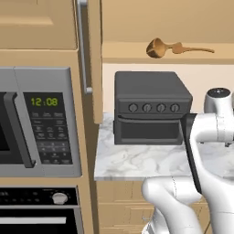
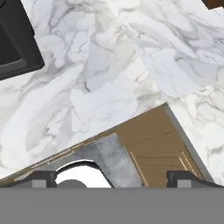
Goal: Organize the utensils by type. Pick up the wooden spoons from the counter and place them in the open cabinet. Then pick up the metallic utensils from the counter and place them in the open drawer.
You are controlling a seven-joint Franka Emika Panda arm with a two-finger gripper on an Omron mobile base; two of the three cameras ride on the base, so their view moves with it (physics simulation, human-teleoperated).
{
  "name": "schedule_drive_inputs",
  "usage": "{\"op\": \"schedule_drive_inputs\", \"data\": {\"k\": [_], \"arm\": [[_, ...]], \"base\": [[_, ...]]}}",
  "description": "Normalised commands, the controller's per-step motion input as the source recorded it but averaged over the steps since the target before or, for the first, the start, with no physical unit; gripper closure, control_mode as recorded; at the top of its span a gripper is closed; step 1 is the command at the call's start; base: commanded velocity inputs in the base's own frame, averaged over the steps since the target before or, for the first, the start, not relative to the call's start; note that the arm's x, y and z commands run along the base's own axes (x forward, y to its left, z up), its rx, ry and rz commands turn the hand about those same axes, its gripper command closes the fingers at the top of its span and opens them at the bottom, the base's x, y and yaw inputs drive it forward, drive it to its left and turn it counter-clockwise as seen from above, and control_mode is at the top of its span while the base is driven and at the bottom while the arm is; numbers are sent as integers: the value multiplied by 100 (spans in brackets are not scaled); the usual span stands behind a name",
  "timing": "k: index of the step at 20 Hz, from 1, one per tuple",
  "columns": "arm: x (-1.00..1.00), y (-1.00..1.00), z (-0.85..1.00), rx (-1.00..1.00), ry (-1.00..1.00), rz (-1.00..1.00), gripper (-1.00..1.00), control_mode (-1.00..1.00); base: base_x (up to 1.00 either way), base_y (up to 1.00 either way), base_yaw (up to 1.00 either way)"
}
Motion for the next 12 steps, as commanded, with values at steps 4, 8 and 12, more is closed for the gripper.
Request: {"op": "schedule_drive_inputs", "data": {"k": [4,8,12], "arm": [[0,0,0,0,0,0,-100,100],[0,0,0,0,0,0,-100,100],[0,0,0,0,0,0,-100,100]], "base": [[-67,6,0],[-60,20,-10],[-31,4,-65]]}}
